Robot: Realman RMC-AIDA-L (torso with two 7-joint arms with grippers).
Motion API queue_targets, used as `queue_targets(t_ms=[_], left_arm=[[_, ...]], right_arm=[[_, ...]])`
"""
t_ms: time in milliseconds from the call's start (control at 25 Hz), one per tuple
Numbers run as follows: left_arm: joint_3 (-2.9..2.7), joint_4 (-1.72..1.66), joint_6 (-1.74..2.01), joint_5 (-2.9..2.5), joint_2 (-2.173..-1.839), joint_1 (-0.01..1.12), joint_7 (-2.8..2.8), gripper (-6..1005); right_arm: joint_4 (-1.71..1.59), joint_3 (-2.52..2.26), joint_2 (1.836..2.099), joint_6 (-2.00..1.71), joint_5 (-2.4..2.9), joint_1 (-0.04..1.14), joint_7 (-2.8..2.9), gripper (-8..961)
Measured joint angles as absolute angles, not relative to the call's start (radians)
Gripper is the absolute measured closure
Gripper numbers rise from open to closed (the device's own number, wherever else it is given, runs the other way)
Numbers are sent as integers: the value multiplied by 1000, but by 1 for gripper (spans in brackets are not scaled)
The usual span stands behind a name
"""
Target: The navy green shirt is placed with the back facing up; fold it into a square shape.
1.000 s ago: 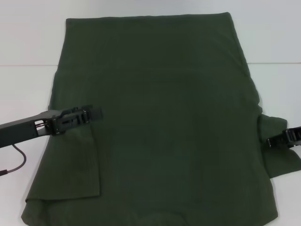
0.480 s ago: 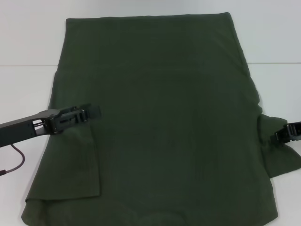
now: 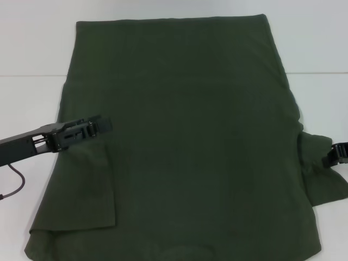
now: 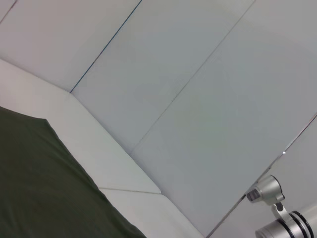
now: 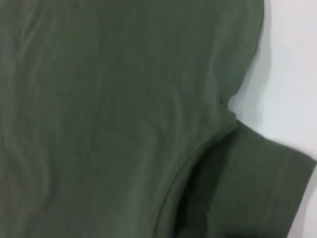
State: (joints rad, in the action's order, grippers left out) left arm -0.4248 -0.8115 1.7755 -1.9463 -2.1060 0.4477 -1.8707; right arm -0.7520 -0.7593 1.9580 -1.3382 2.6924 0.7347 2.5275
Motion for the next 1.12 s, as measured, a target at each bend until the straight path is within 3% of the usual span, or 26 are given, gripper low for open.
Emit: queue_targets(t_ms=[40, 520, 1120], left_arm=[[-425, -812, 1776, -1945, -2106, 447, -1871, 430], [-423, -811, 1794, -1936, -2109, 443, -1877, 430], [-408, -812, 1839, -1839, -2101, 411, -1888, 432]], right_arm=[[-753, -759, 1958, -1338, 2693, 733, 2528, 950], [-873, -735, 1951, -1333, 2761, 682, 2572, 932], [-883, -692, 1918, -1301, 2782, 683, 2629, 909]])
